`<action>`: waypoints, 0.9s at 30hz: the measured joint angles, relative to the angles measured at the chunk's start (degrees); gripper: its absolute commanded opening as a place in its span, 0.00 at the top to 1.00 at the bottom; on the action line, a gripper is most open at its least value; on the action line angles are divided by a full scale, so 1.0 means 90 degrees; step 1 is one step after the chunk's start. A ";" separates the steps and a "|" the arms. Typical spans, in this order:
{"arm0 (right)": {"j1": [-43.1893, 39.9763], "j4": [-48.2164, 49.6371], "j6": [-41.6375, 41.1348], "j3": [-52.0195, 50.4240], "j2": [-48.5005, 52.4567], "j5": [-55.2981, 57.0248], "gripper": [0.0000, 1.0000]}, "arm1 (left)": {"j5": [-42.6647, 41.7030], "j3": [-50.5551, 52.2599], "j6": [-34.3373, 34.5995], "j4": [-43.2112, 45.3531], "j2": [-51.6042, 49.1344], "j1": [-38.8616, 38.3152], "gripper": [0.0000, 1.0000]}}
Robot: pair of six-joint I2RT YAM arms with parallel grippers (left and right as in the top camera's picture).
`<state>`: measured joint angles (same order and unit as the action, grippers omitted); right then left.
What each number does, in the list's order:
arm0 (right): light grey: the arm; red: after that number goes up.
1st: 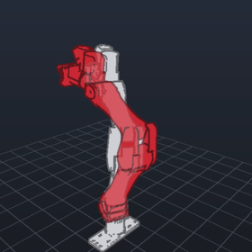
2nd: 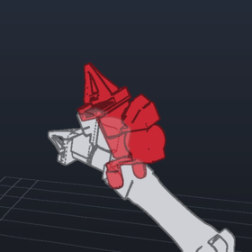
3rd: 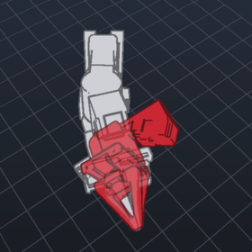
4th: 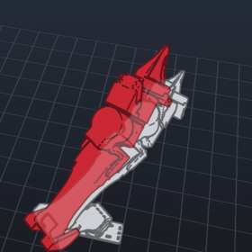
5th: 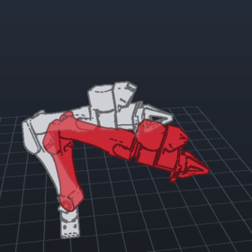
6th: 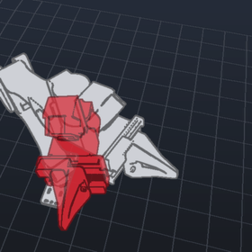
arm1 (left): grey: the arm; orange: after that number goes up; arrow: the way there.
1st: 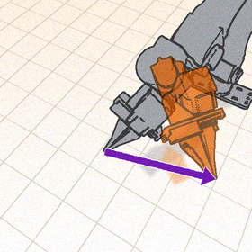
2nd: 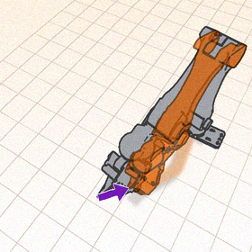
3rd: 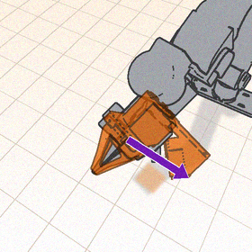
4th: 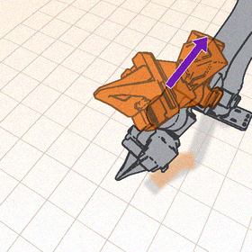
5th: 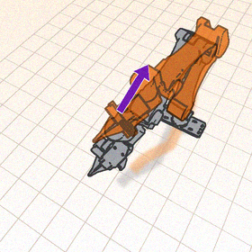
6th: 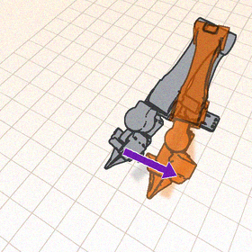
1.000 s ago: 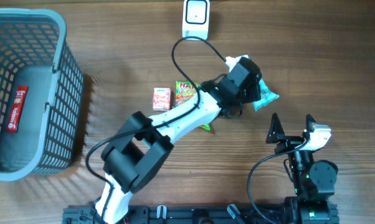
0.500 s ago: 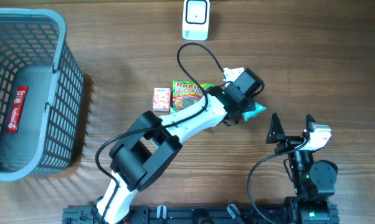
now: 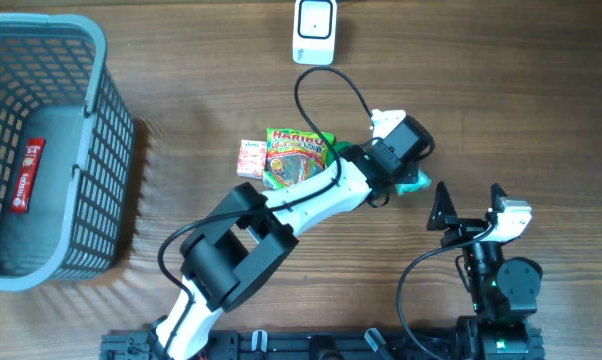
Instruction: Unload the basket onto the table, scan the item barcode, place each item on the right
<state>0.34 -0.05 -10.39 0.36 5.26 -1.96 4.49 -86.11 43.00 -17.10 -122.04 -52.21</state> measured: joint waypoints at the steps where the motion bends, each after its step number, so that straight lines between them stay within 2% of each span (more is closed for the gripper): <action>1: 0.0000 0.0000 0.0000 0.0000 0.0000 0.0000 0.00 | -0.0007 0.0000 -0.0019 -0.0002 0.0000 -0.0002 0.27; 2: 0.0000 0.0000 0.0000 0.0000 0.0000 0.0000 0.00 | -0.0010 0.0000 -0.0029 0.0000 0.0000 0.0005 0.18; 4: 0.0000 0.0002 0.0000 0.0000 0.0000 0.0000 0.00 | -0.0012 0.0000 -0.0075 0.0017 0.0000 0.0005 0.12; 10: 0.0000 0.0000 0.0000 0.0000 0.0000 0.0002 0.00 | 0.0187 -0.0440 -0.1073 -0.0352 0.0187 0.0097 0.09; 14: 0.0000 0.0000 0.0000 0.0000 0.0000 0.0000 0.00 | 0.0396 -0.1258 -0.1401 -0.0515 0.1328 0.0750 0.09; 17: 0.0000 0.0002 0.0000 0.0000 0.0000 0.0000 0.00 | 0.0724 -0.1365 -0.1464 -0.1100 0.2426 0.1324 0.01; 21: 0.0000 -0.0002 0.0000 0.0000 0.0005 0.0000 0.00 | 0.1865 -0.1382 -0.1960 -0.2531 0.4138 0.2246 0.00; 24: 0.0000 0.0002 0.0000 0.0000 0.0005 0.0000 0.00 | 0.2958 -0.1418 -0.2205 -0.3466 0.5234 0.3344 0.00; 26: 0.0000 0.0000 0.0000 0.0000 0.0005 0.0000 0.00 | 0.3466 -0.1486 -0.1659 -0.4296 0.5525 0.4415 0.00; 27: 0.0000 0.0002 0.0000 0.0000 0.0005 0.0000 0.00 | 0.3616 -0.1491 -0.1056 -0.4901 0.5540 0.5175 0.00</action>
<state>0.34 -0.03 -10.39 0.36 5.30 -1.96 37.04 -99.53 33.50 -61.21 -72.18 -5.63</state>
